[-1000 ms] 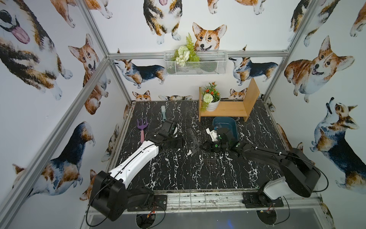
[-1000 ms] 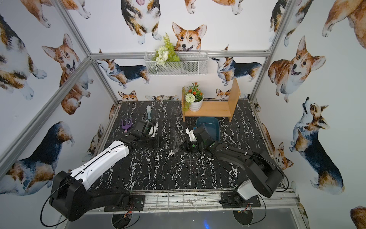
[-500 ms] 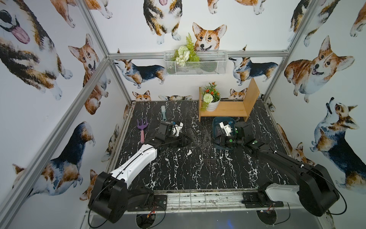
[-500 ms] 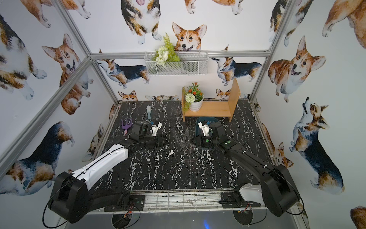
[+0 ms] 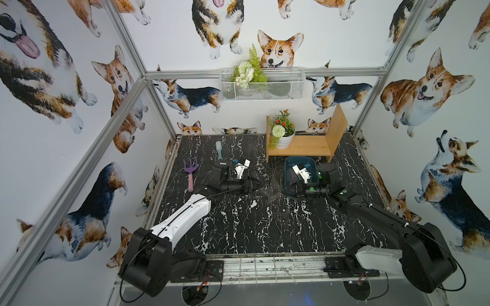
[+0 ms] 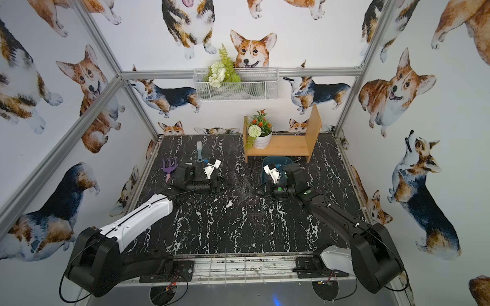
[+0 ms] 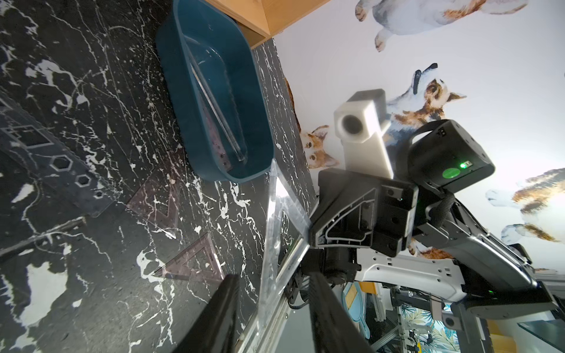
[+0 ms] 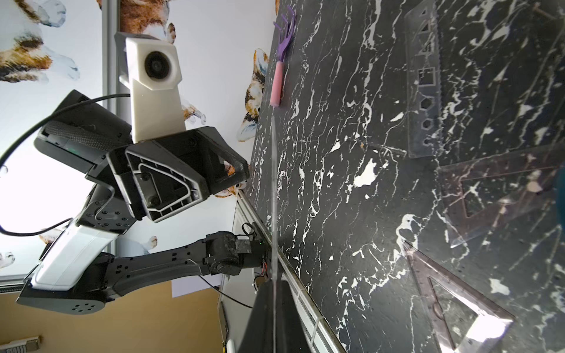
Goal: Put the scattered rulers into the storage box
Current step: Pick up the ruler from the center of the board.
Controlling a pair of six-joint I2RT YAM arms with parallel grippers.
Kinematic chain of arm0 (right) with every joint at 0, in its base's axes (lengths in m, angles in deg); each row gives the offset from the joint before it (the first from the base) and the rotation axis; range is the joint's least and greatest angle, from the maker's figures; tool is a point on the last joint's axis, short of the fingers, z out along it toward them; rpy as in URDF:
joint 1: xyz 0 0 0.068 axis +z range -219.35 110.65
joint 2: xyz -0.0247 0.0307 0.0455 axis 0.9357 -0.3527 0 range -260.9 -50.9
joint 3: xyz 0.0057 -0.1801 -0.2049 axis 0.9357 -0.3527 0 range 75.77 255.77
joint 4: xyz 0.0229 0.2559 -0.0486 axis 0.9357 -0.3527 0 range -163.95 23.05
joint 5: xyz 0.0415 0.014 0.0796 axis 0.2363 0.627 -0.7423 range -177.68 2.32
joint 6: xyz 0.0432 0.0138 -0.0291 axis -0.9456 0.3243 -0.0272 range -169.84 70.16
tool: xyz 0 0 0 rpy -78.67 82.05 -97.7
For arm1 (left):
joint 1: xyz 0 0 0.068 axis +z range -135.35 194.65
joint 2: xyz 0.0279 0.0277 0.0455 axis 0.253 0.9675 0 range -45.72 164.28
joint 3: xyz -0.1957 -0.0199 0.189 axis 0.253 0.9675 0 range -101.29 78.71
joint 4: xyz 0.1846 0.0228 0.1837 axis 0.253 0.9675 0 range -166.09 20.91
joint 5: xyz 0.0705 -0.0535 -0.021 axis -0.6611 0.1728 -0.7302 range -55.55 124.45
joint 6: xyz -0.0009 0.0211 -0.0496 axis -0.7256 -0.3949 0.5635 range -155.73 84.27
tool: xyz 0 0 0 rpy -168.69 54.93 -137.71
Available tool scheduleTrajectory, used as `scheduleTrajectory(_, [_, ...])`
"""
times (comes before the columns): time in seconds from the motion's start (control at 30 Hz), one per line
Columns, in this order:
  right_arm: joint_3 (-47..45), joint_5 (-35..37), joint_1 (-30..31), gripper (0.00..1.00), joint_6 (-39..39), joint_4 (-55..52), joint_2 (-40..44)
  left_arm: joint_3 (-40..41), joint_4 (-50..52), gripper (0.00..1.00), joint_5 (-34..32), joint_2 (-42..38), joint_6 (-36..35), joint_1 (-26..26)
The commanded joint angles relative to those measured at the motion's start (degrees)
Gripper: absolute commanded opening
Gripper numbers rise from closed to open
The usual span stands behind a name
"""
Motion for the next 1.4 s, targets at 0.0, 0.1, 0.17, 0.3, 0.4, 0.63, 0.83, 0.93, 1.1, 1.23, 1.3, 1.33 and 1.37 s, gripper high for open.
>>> scheduleTrajectory(0.0, [0.4, -3.0, 0.0, 0.00, -3.1, 5.4, 0.4, 0.5, -3.4, 0.43, 2.1, 0.1, 1.1, 0.0])
scheduleTrajectory(0.1, [0.1, -3.5, 0.1, 0.00, -4.5, 7.1, 0.7, 1.4, -5.9, 0.42, 3.3, -0.3, 2.8, 0.0])
scheduleTrajectory(0.17, [-0.1, -3.8, 0.0, 0.00, -5.5, 8.3, 0.8, 1.8, -7.2, 0.42, 4.0, -0.6, 3.7, -0.1])
scheduleTrajectory(0.3, [-1.2, -3.9, 0.3, 0.00, -7.7, 11.4, 0.9, 2.0, -8.2, 0.42, 4.7, -0.6, 4.4, -0.7])
scheduleTrajectory(0.4, [-1.5, -3.7, 0.8, 0.00, -8.4, 12.8, 0.7, 2.3, -10.4, 0.42, 5.5, -0.7, 5.6, -1.9])
scheduleTrajectory(0.63, [-1.1, -3.7, 2.0, 0.00, -9.4, 14.8, -0.9, 2.0, -9.8, 0.38, 5.3, 0.4, 4.8, -3.2])
scheduleTrajectory(0.83, [-0.6, -3.8, 2.0, 0.00, -9.3, 14.9, -1.2, 1.6, -9.6, 0.32, 5.3, 0.1, 4.8, -3.2])
scheduleTrajectory(0.93, [-0.8, -3.9, 2.0, 0.00, -8.9, 14.4, -1.1, 1.8, -9.7, 0.27, 5.1, 0.1, 4.9, -3.2])
scheduleTrajectory(1.1, [-2.0, -4.2, 2.0, 0.00, -8.8, 14.6, -0.8, 2.6, -10.7, 0.20, 5.4, 0.0, 5.6, -3.2])
scheduleTrajectory(1.23, [-2.1, -4.4, 2.0, 0.00, -8.6, 14.8, -1.1, 2.6, -12.1, 0.14, 6.3, 0.0, 6.7, -3.2])
scheduleTrajectory(1.3, [-2.0, -4.5, 2.0, 0.07, -8.5, 14.8, -1.3, 2.6, -12.1, 0.10, 6.5, 0.0, 6.8, -3.2])
scheduleTrajectory(1.33, [-1.9, -4.4, 2.0, 0.09, -8.4, 14.8, -1.3, 2.6, -12.0, 0.09, 6.4, 0.1, 6.8, -3.2])
scheduleTrajectory(1.37, [-1.8, -4.3, 1.9, 0.14, -8.4, 14.8, -1.2, 2.6, -11.9, 0.07, 6.4, 0.2, 6.8, -3.2])
